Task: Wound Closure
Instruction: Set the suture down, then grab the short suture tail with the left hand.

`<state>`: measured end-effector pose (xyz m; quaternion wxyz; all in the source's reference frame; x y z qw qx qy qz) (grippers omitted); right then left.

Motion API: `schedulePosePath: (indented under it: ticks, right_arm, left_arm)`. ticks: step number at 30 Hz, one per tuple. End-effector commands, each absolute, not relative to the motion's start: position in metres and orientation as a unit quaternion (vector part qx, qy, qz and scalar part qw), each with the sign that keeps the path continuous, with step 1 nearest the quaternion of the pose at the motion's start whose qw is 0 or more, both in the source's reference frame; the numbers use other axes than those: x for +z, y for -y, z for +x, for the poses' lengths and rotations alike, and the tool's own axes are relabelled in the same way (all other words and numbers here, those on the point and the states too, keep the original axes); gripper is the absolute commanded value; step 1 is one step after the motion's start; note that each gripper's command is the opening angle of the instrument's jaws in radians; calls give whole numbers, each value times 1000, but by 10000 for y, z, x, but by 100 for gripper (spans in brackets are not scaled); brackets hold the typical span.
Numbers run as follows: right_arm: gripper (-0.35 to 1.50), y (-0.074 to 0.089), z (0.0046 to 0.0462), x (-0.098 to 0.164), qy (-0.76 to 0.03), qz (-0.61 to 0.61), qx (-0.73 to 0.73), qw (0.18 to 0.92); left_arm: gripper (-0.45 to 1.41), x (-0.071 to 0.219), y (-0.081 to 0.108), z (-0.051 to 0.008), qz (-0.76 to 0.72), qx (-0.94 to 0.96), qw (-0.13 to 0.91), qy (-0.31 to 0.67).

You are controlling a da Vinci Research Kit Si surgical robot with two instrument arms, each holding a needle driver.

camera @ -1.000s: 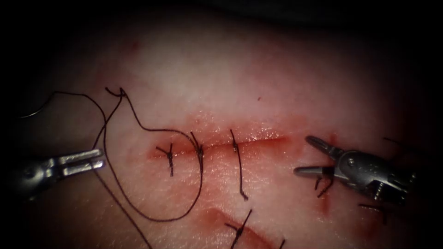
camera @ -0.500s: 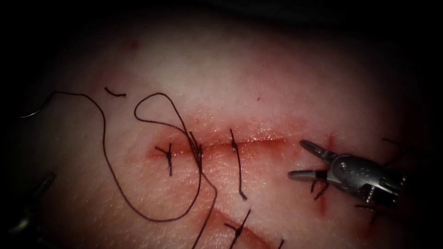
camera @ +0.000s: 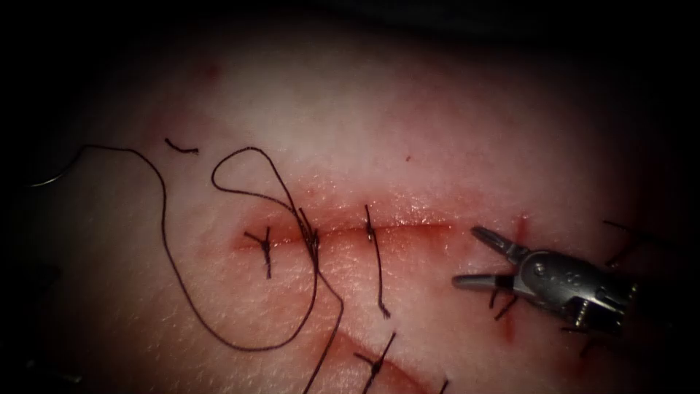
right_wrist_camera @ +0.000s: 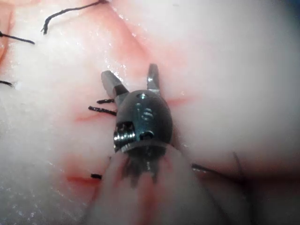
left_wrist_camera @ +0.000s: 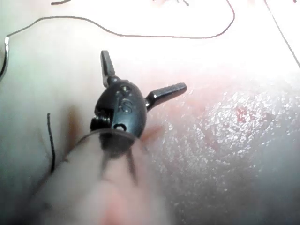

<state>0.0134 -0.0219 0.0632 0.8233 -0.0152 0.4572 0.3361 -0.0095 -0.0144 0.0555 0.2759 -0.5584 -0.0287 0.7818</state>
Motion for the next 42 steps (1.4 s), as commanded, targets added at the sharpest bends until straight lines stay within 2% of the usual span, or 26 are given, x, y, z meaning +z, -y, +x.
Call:
schedulePosePath:
  ticks: [1, 5, 6, 7, 11, 17, 22, 28, 34, 42]
  right_arm:
    - [128, 221, 139, 635, -458, -14, 336, 823]
    - [125, 221, 137, 629, -454, -15, 339, 824]
    - [125, 221, 137, 629, -454, -15, 339, 824]
    - [118, 219, 137, 622, -448, -19, 345, 824]
    - [120, 207, 136, 593, -460, -34, 348, 816]
    - [115, 196, 129, 555, -466, -39, 337, 817]
    - [115, 192, 123, 541, -469, -47, 331, 817]
    - [118, 190, 119, 536, -459, -57, 330, 823]
    - [118, 191, 119, 538, -459, -59, 330, 823]
    - [121, 193, 121, 541, -460, -61, 330, 822]
  left_arm:
    - [81, 553, 140, -122, -566, 779, 268, 33]
    - [81, 543, 132, -190, -587, 767, 258, 40]
    - [81, 543, 132, -190, -587, 767, 258, 40]
    - [81, 550, 130, -219, -601, 757, 250, 49]
    - [79, 587, 124, -288, -615, 762, 197, 50]
    - [69, 627, 99, -338, -547, 824, 142, 37]
    - [63, 628, 81, -351, -536, 834, 127, 25]
    - [41, 630, 67, -368, -495, 867, 50, 33]
    - [32, 634, 69, -376, -444, 893, -28, 62]
    - [34, 634, 73, -366, -342, 927, -113, 107]
